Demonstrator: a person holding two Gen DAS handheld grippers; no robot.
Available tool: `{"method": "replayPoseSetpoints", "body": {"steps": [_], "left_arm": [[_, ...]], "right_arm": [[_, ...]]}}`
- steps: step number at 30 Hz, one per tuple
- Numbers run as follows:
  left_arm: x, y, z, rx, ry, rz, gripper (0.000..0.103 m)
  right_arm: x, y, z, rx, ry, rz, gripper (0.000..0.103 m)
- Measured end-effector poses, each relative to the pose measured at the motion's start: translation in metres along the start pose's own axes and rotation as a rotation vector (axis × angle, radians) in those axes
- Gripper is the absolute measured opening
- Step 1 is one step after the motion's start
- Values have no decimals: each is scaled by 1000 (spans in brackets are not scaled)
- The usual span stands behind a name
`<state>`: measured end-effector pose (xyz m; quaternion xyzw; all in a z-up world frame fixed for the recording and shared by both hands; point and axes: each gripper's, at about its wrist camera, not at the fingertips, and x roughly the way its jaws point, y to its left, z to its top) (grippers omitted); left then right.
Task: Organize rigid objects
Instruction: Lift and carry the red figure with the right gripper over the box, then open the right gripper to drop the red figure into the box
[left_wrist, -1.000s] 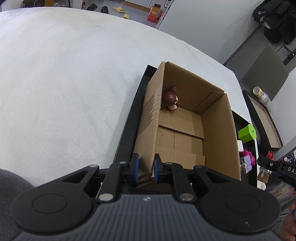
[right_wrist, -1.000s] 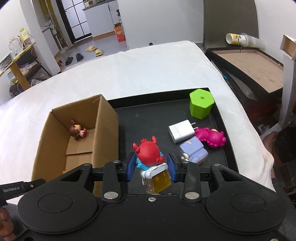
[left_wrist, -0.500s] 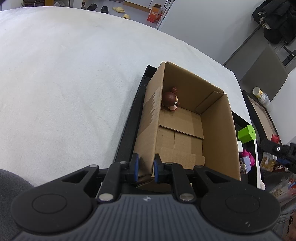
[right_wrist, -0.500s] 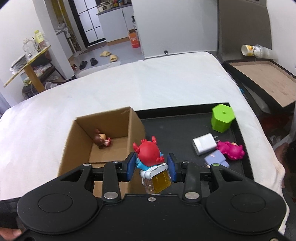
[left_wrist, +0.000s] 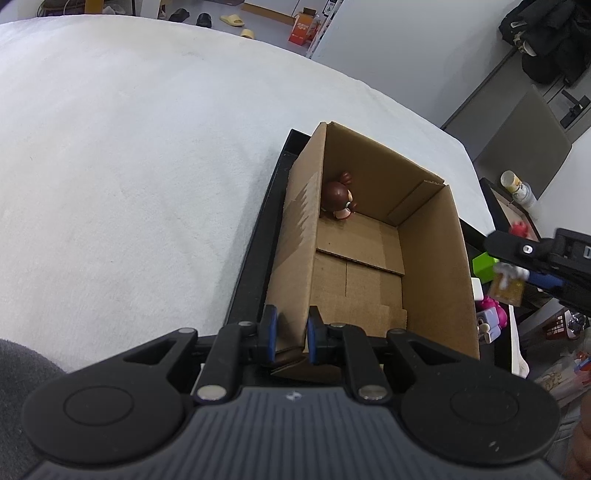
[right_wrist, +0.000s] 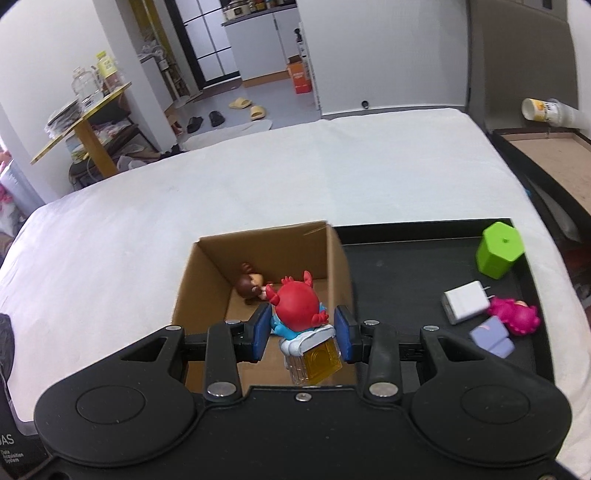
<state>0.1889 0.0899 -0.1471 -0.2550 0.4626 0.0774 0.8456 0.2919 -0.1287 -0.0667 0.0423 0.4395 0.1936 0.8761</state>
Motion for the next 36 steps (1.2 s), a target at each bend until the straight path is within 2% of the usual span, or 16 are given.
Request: {"method": "replayPoseSetpoints", "body": {"steps": [12, 27, 30, 31, 36], "left_arm": [[-3, 4, -3, -10, -10, -15, 16], [-2, 9, -1, -22, -4, -42, 16], [-2, 8, -1, -20, -5, -39, 16], [-2, 7, -1, -20, -5, -38, 16], [-2, 7, 0, -27, -5, -34, 17]], "right_arm": [[27, 29, 0, -64, 44, 4, 37], [54, 51, 12, -249, 31, -73, 37], [54, 57, 15, -304, -14, -92, 41], [53, 59, 15, -323, -25, -97, 45], [48, 55, 13, -304, -5, -81, 48]]}}
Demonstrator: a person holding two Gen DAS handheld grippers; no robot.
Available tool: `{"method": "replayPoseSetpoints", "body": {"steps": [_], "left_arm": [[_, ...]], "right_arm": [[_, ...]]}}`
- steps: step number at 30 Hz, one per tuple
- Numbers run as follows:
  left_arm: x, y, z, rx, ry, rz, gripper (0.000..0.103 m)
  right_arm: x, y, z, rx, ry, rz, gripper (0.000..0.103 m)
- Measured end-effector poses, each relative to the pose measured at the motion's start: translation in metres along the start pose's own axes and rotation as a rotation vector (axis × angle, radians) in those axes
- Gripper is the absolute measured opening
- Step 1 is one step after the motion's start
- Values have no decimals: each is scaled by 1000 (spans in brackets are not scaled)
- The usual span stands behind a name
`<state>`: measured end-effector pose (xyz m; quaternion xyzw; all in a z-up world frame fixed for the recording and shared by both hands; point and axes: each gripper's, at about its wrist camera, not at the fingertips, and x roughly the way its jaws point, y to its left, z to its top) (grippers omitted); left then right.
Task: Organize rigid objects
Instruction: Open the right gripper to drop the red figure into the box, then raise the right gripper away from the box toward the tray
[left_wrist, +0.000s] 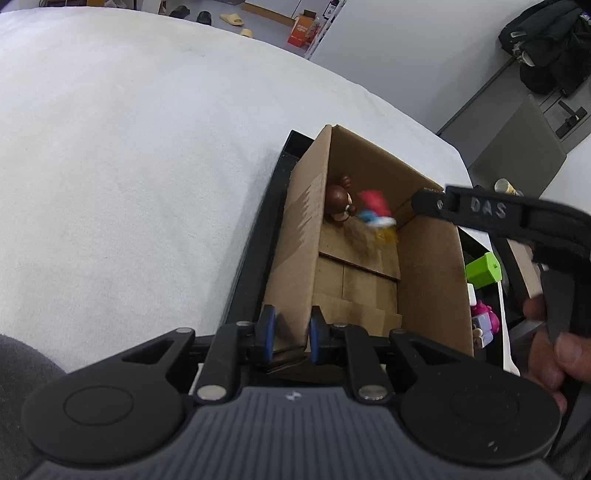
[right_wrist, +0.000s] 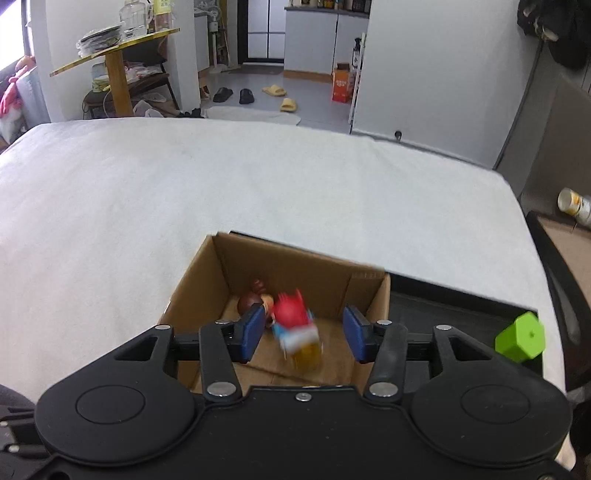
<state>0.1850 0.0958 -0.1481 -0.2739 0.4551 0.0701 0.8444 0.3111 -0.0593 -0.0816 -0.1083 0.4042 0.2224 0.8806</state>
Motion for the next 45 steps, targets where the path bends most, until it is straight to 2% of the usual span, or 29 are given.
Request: {"method": "replayPoseSetpoints", "body": {"steps": [4, 9, 14, 26, 32, 38, 45], "left_arm": [[1, -3, -1, 11, 0, 8, 17], [2, -8, 1, 22, 9, 18, 17], [5, -12, 2, 36, 15, 41, 17], [12, -30, 6, 153, 34, 123, 17], [15, -41, 5, 234, 50, 166, 16], [16, -48, 2, 264, 51, 208, 14], [18, -56, 1, 285, 68, 234, 13]], "right_arm": [[-9, -6, -8, 25, 5, 12, 67], [-19, -18, -17, 79, 23, 41, 75], [-30, -31, -26, 140, 12, 1, 81], [-46, -68, -49, 267, -15, -6, 83], [-55, -84, -63, 330, -59, 30, 82], [-62, -99, -77, 369, -108, 10, 82], [-53, -117, -97, 426, -121, -2, 79]]}}
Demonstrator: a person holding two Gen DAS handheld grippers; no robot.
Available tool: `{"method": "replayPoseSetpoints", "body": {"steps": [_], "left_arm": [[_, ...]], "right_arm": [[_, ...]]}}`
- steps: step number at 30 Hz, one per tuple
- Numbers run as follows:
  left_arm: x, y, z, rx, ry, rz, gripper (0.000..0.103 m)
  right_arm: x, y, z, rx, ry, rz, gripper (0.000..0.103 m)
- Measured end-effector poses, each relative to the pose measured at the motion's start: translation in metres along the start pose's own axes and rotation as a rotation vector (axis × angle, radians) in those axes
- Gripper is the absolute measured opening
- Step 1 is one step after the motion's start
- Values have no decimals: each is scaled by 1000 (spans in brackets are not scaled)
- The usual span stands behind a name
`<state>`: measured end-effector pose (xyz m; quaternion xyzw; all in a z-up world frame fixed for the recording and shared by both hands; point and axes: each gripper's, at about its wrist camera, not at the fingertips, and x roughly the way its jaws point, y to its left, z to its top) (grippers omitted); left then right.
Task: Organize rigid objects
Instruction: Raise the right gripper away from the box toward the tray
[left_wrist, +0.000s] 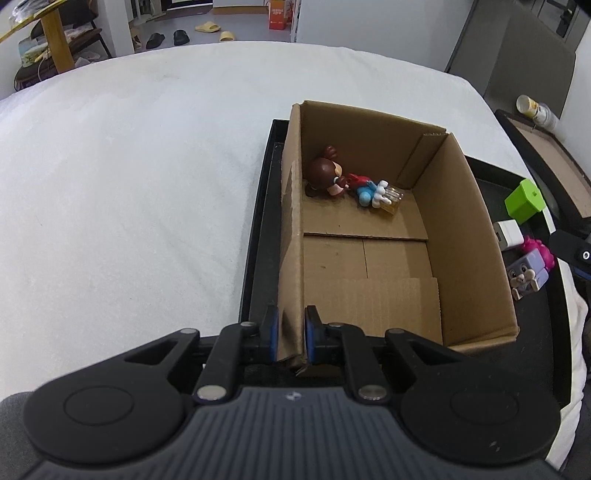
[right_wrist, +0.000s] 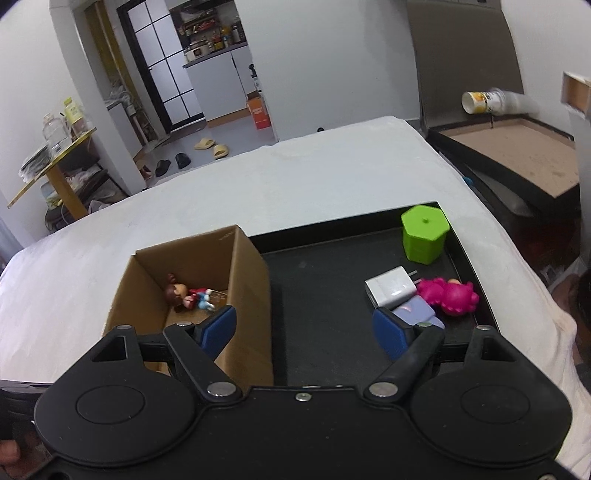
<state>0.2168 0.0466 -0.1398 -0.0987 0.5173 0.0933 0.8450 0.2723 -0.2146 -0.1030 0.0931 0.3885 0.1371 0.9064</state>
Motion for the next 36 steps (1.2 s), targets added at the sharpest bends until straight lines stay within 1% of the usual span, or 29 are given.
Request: {"method": "replayPoseSetpoints", "body": {"steps": [9, 14, 19, 21, 24, 28, 30, 32, 36], "left_arm": [[6, -12, 7, 3, 18, 56, 13], [8, -10, 8, -18, 31, 57, 13], [8, -15, 9, -11, 36, 82, 13], [9, -17, 10, -11, 47, 95, 13], [13, -18, 12, -7, 57, 112, 13], [13, -23, 9, 9, 54, 131, 13], [15, -25, 9, 14, 53, 140, 13], [15, -25, 7, 10, 54, 141, 13], [13, -25, 8, 15, 54, 145, 13]], "right_arm": [[9, -29, -17, 52, -13, -22, 78], [14, -42, -21, 8, -20, -58, 77], [22, -62, -23, -9, 2, -62, 77], [25, -67, -24, -12, 7, -52, 77], [31, -72, -25, -17, 11, -53, 77], [40, -73, -26, -70, 9, -76, 77], [45, -77, -26, -79, 8, -74, 77], [47, -80, -25, -93, -13, -84, 77], [53, -86, -25, -86, -20, -55, 77]]}}
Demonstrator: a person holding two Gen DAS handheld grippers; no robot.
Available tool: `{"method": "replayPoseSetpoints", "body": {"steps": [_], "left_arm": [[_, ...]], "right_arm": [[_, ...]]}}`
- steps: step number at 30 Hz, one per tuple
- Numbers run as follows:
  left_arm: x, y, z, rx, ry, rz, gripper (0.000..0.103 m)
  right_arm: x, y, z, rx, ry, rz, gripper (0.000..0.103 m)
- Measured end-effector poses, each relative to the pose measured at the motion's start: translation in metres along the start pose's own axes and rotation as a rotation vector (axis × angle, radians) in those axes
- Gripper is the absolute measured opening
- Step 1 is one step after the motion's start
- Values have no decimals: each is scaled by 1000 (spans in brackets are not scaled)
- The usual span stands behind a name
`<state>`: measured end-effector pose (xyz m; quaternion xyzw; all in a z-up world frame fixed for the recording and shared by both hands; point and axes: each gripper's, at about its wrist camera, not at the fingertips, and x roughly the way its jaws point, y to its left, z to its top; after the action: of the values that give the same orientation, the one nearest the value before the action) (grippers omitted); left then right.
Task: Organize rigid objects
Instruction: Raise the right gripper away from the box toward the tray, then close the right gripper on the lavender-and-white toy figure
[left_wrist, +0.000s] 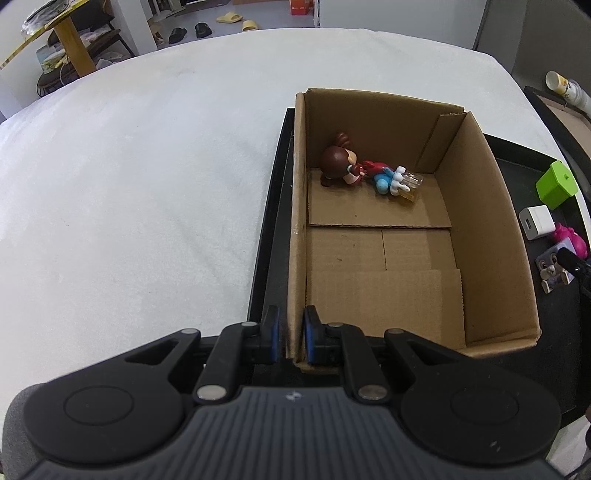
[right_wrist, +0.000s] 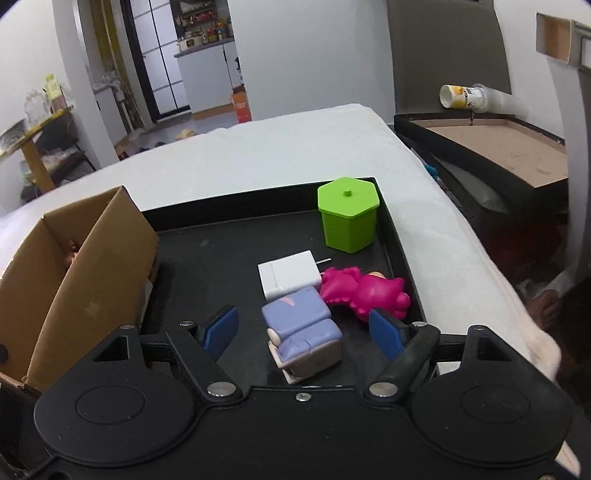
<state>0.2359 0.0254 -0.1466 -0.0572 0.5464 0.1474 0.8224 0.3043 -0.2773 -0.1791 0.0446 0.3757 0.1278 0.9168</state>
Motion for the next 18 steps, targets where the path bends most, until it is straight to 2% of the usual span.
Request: {"method": "replayPoseSetpoints", "body": {"steps": [3, 6, 7, 8, 18], "left_arm": [[-1, -1, 0, 9, -1, 5, 13], [0, -1, 0, 7, -1, 4, 13], [0, -1, 1, 4, 1, 4, 13], [0, -2, 1, 4, 1, 5, 13], [0, 0, 1, -1, 0, -6, 13]], "right_arm": [[5, 2, -1, -4, 11, 3, 75], [9, 4, -3, -3, 26, 13, 59], [10, 4, -3, -4, 29, 4, 49], [12, 4, -4, -5, 35, 0, 46], [2, 12, -9, -21, 55, 11, 45]]}}
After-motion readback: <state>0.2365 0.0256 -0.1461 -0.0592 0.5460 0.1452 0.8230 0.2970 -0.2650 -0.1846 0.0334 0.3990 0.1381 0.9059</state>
